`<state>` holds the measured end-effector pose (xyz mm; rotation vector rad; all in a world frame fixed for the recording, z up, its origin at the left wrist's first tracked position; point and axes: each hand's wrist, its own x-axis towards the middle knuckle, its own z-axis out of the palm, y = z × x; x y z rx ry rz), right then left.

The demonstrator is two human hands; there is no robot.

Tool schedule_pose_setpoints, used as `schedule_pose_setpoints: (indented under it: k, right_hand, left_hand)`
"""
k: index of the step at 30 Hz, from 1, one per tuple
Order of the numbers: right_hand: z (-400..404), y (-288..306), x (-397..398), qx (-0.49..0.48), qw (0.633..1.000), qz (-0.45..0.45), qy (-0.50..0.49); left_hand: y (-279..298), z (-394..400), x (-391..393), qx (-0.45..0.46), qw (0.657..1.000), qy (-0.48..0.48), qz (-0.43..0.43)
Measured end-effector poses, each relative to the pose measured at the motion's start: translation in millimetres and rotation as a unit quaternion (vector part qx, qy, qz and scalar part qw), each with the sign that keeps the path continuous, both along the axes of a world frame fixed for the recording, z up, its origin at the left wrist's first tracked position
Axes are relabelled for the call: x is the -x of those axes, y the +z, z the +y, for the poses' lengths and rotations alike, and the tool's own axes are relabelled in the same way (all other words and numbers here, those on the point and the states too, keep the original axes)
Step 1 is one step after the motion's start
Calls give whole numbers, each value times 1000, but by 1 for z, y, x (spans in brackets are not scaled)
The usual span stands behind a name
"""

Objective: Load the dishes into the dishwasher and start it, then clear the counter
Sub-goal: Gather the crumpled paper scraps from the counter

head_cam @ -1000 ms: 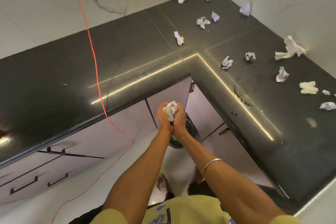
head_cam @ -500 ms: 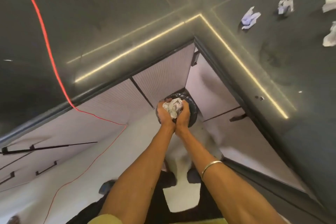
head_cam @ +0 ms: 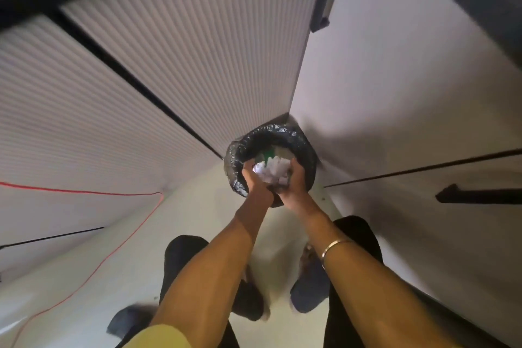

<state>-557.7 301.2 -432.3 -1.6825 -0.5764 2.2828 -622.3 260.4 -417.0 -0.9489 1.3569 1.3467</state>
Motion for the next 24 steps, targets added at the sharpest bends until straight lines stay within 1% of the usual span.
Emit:
schedule_pose_setpoints:
  k: [3,5,7,8,11,15,18,19,20,21,22,23,24]
  right_hand:
    - [5,-24,-6,19,999,2,-37]
    - [5,-30,-15,48,997,18,-61]
    - [3,-15,-23,58,996,32,-60]
    - [4,-7,-27,70,995,31,-64]
    - [3,33,-29,104,992,-17,-63]
    - [-3,103,-32,79,994,-52,-47]
    - [-10,164,-33,51,996,-65,-19]
    - [-13,186,-31,36,996,-79,4]
    - [-15,209,-30,13,995,-96,30]
    - [-17,234,-28,-22,989,-131,65]
    - [-18,260,-28,-63,977,-176,102]
    - [-19,284,-30,-101,961,-218,135]
    - [-20,304,-32,-131,946,-245,165]
  left_hand:
    - [-4,0,5,12,998,51,-16]
    - [0,-3,5,-11,997,78,-21]
    - [19,-6,0,-27,998,48,-16]
    - [37,-8,-4,-33,999,26,-18]
    - [84,-14,-9,-43,999,-16,-22]
    - [162,-18,-19,-47,997,-55,-10]
    - [208,-27,-20,-35,993,-102,38]
    - [222,-31,-21,-35,988,-136,64]
    - [229,-35,-21,-25,974,-202,96]
    - [240,-40,-22,-4,947,-295,130]
    - [252,-45,-21,32,900,-397,174]
    - [265,-49,-22,63,847,-486,207]
    - [280,-53,-23,88,795,-550,240]
